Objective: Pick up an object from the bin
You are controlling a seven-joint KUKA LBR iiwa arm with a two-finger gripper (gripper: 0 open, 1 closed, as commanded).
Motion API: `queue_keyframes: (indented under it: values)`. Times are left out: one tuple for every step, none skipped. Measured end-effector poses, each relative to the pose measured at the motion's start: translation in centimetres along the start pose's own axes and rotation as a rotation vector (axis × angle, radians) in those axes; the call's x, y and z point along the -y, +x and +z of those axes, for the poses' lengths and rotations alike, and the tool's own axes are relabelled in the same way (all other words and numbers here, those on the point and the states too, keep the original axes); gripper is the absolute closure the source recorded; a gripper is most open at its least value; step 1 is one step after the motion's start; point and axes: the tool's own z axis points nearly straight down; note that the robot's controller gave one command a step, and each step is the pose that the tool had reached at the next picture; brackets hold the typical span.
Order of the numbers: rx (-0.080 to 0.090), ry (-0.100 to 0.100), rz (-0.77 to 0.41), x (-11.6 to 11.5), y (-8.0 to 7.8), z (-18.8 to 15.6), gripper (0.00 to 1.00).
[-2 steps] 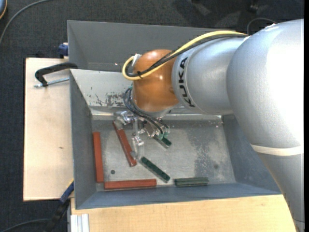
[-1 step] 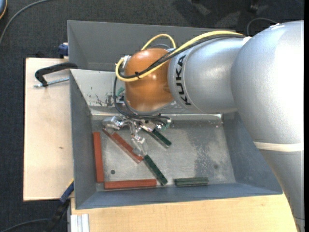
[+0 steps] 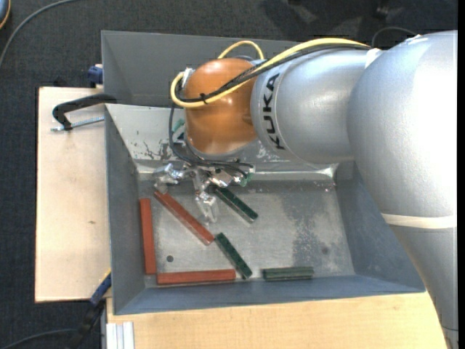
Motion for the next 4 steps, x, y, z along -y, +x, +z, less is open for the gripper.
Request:
queue_keyframes:
  values:
    - [-0.008, -0.003, -0.027, 2.3, 3.9, 0.5, 0.0]
    - [-0.012, -0.003, -0.043, 5.2, 12.1, 0.5, 0.0]
    - [-0.003, 0.002, 0.018, 9.5, 12.1, 1.4, 0.0]
    - [-0.003, -0.001, 0.015, 9.3, 12.0, 1.3, 1.0]
